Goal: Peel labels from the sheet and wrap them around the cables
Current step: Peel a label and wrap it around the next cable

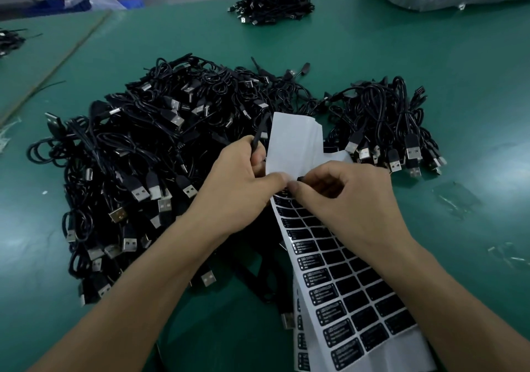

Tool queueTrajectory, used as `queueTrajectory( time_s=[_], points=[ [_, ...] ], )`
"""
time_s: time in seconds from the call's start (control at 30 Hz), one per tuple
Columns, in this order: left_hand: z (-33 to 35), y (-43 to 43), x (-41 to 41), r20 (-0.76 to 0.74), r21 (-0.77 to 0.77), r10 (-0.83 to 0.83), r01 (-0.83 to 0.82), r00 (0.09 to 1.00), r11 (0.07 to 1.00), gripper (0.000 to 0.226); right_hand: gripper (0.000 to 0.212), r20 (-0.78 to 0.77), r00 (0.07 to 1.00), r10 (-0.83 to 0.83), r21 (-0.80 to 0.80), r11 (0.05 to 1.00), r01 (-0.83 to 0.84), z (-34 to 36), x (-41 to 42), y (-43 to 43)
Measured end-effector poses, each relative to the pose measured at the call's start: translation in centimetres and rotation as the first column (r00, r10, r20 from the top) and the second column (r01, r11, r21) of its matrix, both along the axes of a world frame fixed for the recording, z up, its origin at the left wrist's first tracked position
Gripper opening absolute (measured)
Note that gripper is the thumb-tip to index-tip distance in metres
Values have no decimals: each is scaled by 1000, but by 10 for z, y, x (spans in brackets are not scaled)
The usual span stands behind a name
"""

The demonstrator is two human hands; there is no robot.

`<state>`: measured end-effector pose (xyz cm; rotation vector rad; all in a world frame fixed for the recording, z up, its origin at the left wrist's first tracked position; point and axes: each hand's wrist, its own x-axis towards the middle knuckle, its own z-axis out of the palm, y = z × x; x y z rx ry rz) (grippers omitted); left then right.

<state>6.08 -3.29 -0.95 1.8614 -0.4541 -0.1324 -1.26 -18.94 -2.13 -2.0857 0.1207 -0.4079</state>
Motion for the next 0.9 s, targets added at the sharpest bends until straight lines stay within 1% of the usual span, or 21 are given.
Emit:
queueTrajectory(
  time_s=[0.17,0.37,0.53,0.63,0.7,0.77,0.83,0.9],
  points=[
    [-1,-2,-1,20,46,3,-4,1000,999,43,22,2,1000,-17,-38,999,17,0,0,4],
    [1,-1,-2,2,58,2,-3,1000,998,41,11,-25,1000,-10,-5,1000,10,0,1,3],
    [2,-1,-2,-23,64,11,-9,1000,998,40,16,-30,999,-26,9,1000,26,1,1,1],
    [3,-1,-2,-9,93,21,-20,1000,995,40,18,-41,999,-34,-8,999,34,2,1,0],
    [4,1,-2,19,132,48,-50,999,990,40,21,-34,998,-58,-35,998,57,4,0,-3],
    [5,3,-2,86,208,84,-100,993,973,41,21,12,993,-115,-34,993,115,8,-2,-8],
    [6,4,-5,169,274,95,-139,981,952,43,20,91,979,-182,-30,982,185,11,-3,-12],
    [7,2,-9,246,324,87,-167,965,931,48,20,189,958,-213,-65,971,229,12,-4,-15]
  ],
)
